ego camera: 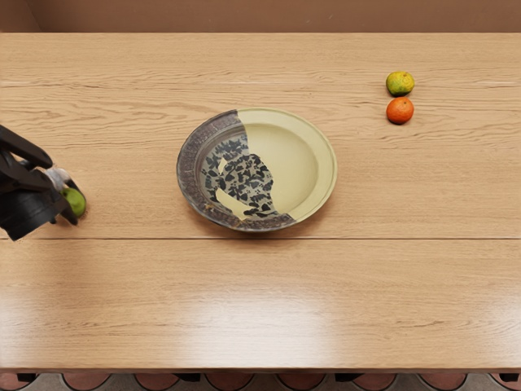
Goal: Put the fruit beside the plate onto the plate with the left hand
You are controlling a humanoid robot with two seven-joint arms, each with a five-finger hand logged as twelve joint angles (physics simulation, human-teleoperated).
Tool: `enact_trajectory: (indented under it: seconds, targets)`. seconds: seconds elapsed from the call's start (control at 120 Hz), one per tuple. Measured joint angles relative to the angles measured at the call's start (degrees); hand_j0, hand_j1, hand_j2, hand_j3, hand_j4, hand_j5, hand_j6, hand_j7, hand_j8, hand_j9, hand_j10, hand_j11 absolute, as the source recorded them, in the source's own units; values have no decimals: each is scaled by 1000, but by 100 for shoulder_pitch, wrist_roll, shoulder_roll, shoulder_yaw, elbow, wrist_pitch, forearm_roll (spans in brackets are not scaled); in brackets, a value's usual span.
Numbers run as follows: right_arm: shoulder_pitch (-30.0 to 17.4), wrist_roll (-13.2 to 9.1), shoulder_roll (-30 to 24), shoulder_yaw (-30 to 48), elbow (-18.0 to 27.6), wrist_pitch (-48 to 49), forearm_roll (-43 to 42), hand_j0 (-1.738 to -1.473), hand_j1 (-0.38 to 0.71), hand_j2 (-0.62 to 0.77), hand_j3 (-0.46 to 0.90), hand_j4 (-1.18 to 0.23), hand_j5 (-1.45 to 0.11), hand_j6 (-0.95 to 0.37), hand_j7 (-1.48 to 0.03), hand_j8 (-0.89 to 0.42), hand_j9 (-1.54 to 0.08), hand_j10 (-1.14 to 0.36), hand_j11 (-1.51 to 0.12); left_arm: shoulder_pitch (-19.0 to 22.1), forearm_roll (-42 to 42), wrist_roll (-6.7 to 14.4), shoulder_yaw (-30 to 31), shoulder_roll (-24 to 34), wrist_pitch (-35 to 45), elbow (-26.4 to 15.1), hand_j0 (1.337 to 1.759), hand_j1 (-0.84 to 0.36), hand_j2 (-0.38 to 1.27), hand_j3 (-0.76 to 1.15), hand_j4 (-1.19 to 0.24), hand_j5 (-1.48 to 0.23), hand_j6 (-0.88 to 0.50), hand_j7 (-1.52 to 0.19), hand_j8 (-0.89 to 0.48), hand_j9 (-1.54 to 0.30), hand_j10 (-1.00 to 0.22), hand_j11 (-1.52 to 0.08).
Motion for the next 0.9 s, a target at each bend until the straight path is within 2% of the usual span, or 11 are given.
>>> enact_trajectory:
  seconds: [0.058,0.1,0.275,0.317,0.467,0.583,0.7,0.833,0.9]
  targets:
    - [0,0,0,0,0,-1,0,-1658,-322,-5,0,-22,-29,-22,-29,-22,-29,-22,-29,-115,-31,27,29,91,-30,-4,1649,-491,220,24,-359,-1035,-92,-1188,-280,-1109,-804,-1072]
    - [0,0,0,0,0,-1,0,-1658,-322,-5,0,-22,-29,-22,-29,-22,-29,-22,-29,-178,-49,38,52,120,-45,-6,1649,-520,356,20,-350,-1057,-89,-1187,-269,-1121,-812,-1091]
    - [0,0,0,0,0,-1,0,-1658,-322,-5,0,-22,-29,-22,-29,-22,-29,-22,-29,-580,-58,58,104,355,-75,0,1641,-466,389,8,-414,-1130,-161,-1187,-324,-1166,-826,-1158]
    - [-1,0,0,0,0,-1,0,-1658,-322,-5,0,-22,-29,-22,-29,-22,-29,-22,-29,-719,-58,61,76,382,-82,1,1639,-446,307,7,-424,-1137,-176,-1186,-333,-1174,-827,-1170]
    - [-2,0,0,0,0,0,0,-1658,-322,-5,0,-22,-29,-22,-29,-22,-29,-22,-29,-922,-27,68,-304,645,-91,20,1637,-453,390,3,-426,-1159,-178,-1185,-329,-1193,-829,-1196]
    - [-1,0,0,0,0,0,0,-1658,-322,-5,0,-22,-29,-22,-29,-22,-29,-22,-29,-1110,69,71,-1036,967,-216,36,1634,-501,427,2,-393,-1176,-150,-1186,-302,-1203,-828,-1209]
    - [-2,0,0,0,0,-1,0,-1658,-322,-5,0,-22,-29,-22,-29,-22,-29,-22,-29,-1093,358,75,-2089,1068,-890,61,1632,-495,425,1,-406,-1183,-142,-1186,-306,-1208,-829,-1215]
    - [-2,0,0,0,0,0,0,-1658,-322,-5,0,-22,-29,-22,-29,-22,-29,-22,-29,-954,748,71,-3253,1021,-1632,134,1631,-487,423,1,-422,-1195,-156,-1193,-323,-1211,-829,-1219]
    - [-2,0,0,0,0,-1,0,-1658,-322,-5,0,-22,-29,-22,-29,-22,-29,-22,-29,-578,909,65,-3773,1000,-1793,194,1630,-459,418,0,-444,-1200,-162,-1197,-333,-1213,-829,-1221]
